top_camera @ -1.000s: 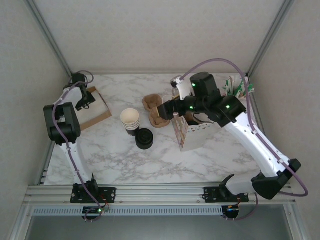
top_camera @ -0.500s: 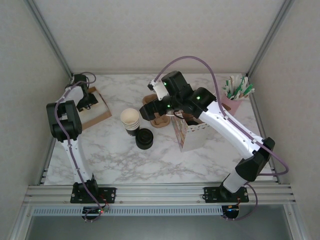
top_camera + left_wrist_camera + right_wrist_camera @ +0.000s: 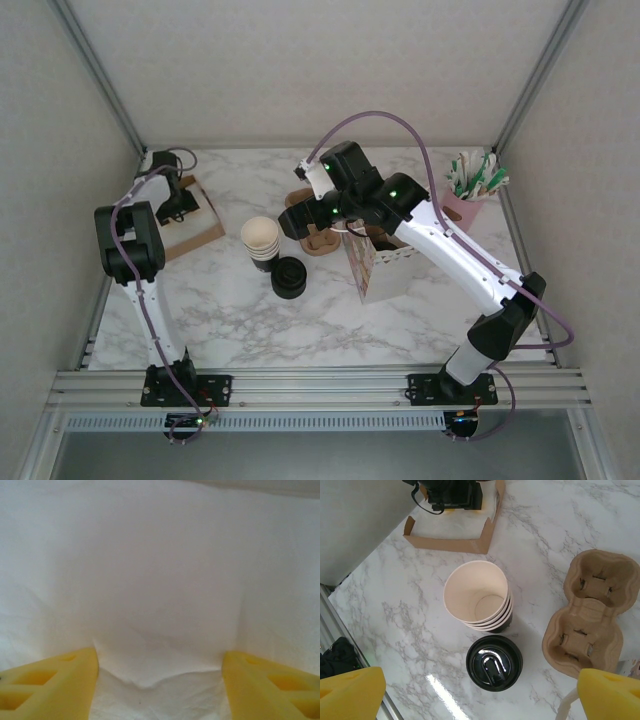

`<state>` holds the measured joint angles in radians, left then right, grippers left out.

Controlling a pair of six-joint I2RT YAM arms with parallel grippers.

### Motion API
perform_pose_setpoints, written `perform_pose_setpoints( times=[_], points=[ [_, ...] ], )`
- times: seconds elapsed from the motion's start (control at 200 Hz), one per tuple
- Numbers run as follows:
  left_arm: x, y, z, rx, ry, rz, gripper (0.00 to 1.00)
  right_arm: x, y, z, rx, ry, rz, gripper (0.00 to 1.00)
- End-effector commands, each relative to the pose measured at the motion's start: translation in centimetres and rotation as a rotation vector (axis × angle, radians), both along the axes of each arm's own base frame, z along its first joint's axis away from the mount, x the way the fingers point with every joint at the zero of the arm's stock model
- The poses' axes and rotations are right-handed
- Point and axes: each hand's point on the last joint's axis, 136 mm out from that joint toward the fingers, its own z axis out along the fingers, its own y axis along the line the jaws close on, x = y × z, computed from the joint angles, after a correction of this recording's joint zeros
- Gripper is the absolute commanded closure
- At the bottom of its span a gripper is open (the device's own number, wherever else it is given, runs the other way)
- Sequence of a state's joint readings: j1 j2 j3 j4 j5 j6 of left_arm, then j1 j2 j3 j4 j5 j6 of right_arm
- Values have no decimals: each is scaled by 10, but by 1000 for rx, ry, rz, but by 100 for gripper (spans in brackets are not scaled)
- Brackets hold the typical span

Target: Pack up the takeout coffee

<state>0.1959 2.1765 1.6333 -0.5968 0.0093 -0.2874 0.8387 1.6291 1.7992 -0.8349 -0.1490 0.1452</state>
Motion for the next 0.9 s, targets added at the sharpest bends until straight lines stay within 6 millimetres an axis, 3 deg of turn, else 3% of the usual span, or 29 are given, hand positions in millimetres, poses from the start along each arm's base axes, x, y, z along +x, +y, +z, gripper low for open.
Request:
perform_pose_setpoints(
  times=[0.0,0.095,0.265,0.631,0.896],
  points=[
    [-22,-35,-11,-84,67,-66,34,-3,0,3,-3,-4,-8,1],
    [-26,-42,-11,-97,64,-76,34,-2,0,4,1,-3,-9,1],
    [-25,-38,-4,-78,55,-67,35,-5,-1,3,3,3,-9,1],
    [-18,-36,9,-74,24,-62,61,-6,-6,1,-3,0,-22,1],
    [-17,-32,23,-47,5,-53,63,-6,-5,0,-4,2,-17,1]
  ],
)
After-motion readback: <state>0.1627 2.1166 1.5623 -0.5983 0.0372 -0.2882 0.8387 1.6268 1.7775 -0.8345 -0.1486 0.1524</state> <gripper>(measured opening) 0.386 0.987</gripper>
